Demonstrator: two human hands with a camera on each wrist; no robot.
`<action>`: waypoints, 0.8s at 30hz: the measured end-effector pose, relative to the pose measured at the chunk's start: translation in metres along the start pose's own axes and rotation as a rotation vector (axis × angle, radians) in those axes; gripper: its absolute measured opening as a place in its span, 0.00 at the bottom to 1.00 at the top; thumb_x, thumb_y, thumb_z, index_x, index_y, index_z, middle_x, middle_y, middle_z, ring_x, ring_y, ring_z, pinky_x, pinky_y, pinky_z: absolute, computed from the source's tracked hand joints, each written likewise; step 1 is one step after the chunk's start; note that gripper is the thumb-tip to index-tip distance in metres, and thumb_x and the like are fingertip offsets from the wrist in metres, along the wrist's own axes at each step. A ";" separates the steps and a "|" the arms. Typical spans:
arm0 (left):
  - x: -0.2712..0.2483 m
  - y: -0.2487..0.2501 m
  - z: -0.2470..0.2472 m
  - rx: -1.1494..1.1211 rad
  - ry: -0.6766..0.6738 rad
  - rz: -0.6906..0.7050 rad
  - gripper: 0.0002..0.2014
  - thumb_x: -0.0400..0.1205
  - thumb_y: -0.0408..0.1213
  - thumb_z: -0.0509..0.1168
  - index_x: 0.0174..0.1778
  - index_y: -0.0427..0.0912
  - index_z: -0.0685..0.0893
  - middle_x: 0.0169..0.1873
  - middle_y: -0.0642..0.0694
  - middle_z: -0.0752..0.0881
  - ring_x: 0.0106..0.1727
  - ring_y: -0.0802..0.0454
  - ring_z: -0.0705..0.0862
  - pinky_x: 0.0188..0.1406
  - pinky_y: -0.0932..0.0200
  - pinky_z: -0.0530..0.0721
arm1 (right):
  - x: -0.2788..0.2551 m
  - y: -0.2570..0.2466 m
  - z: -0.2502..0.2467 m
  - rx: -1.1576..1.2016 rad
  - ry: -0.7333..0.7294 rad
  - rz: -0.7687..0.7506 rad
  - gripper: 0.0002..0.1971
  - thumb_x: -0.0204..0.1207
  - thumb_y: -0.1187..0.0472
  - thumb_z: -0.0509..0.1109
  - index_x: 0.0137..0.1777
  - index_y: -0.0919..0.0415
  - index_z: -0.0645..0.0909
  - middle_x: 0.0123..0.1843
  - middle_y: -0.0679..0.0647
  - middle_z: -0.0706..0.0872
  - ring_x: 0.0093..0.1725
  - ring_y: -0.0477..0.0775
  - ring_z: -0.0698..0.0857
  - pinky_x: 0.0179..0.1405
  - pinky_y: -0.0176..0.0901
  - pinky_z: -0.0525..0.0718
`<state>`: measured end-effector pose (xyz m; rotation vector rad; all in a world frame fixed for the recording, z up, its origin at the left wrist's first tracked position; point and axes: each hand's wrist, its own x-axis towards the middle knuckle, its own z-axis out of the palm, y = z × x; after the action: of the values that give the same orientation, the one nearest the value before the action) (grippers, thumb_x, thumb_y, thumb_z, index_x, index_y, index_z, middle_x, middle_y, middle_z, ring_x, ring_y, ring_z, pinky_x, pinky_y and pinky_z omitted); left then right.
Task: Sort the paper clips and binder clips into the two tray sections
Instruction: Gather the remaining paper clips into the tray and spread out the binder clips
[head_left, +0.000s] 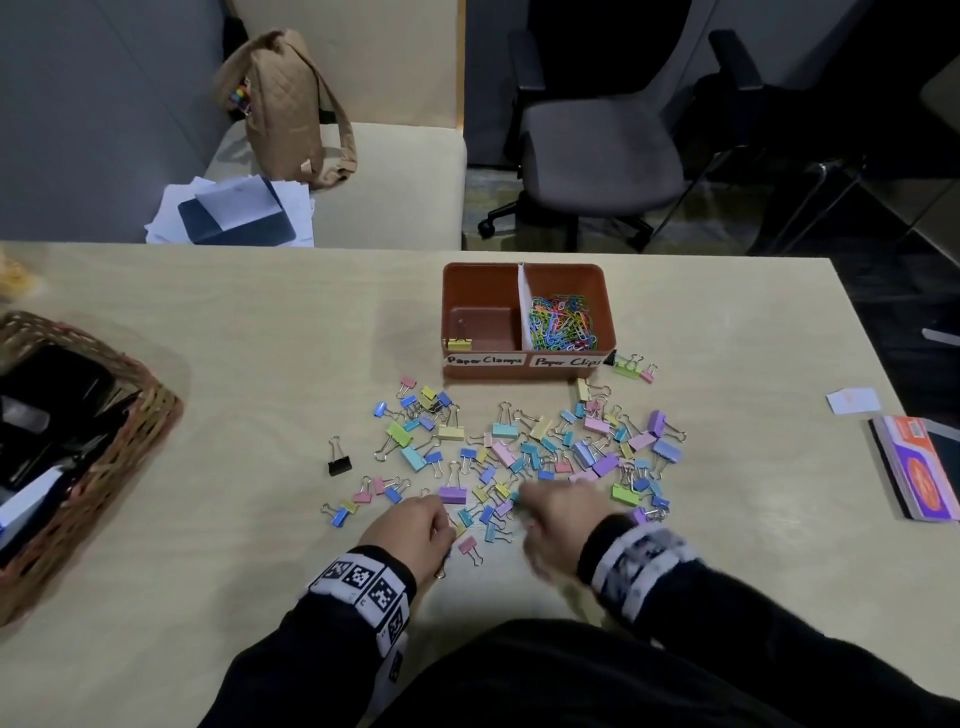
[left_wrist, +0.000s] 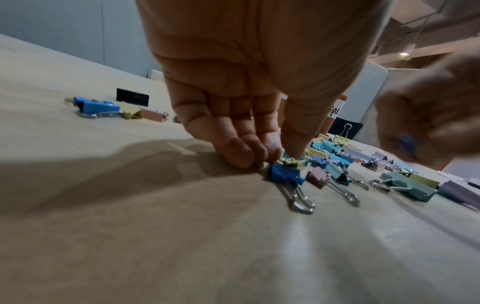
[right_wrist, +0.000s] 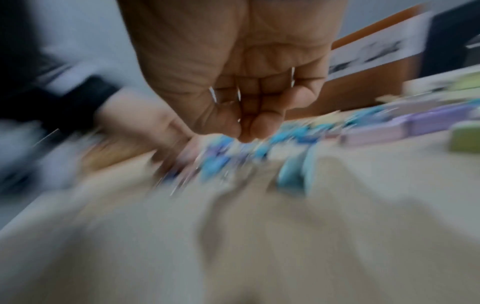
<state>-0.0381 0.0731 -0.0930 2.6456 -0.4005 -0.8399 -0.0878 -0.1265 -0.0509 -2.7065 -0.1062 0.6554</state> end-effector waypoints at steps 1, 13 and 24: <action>-0.001 -0.001 0.000 0.002 -0.006 0.004 0.05 0.83 0.46 0.62 0.43 0.51 0.79 0.44 0.51 0.84 0.45 0.54 0.82 0.46 0.60 0.81 | 0.008 0.007 -0.019 0.062 0.091 0.084 0.05 0.78 0.65 0.60 0.48 0.56 0.75 0.42 0.50 0.83 0.43 0.55 0.81 0.46 0.43 0.81; -0.003 -0.003 -0.004 -0.019 -0.056 -0.038 0.05 0.81 0.47 0.63 0.46 0.51 0.81 0.46 0.52 0.83 0.47 0.54 0.81 0.50 0.58 0.82 | 0.066 0.051 -0.093 0.149 0.550 0.218 0.11 0.77 0.63 0.68 0.58 0.52 0.81 0.56 0.47 0.83 0.47 0.51 0.83 0.49 0.40 0.80; -0.014 -0.010 -0.001 0.022 -0.172 -0.041 0.20 0.67 0.54 0.77 0.48 0.56 0.77 0.42 0.58 0.77 0.44 0.57 0.80 0.46 0.61 0.81 | -0.009 0.042 0.035 -0.032 0.010 -0.008 0.11 0.76 0.60 0.66 0.57 0.51 0.80 0.56 0.46 0.79 0.53 0.50 0.79 0.50 0.45 0.84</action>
<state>-0.0465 0.0872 -0.0890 2.6186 -0.4010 -1.0867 -0.1120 -0.1558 -0.0914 -2.7384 -0.1256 0.6429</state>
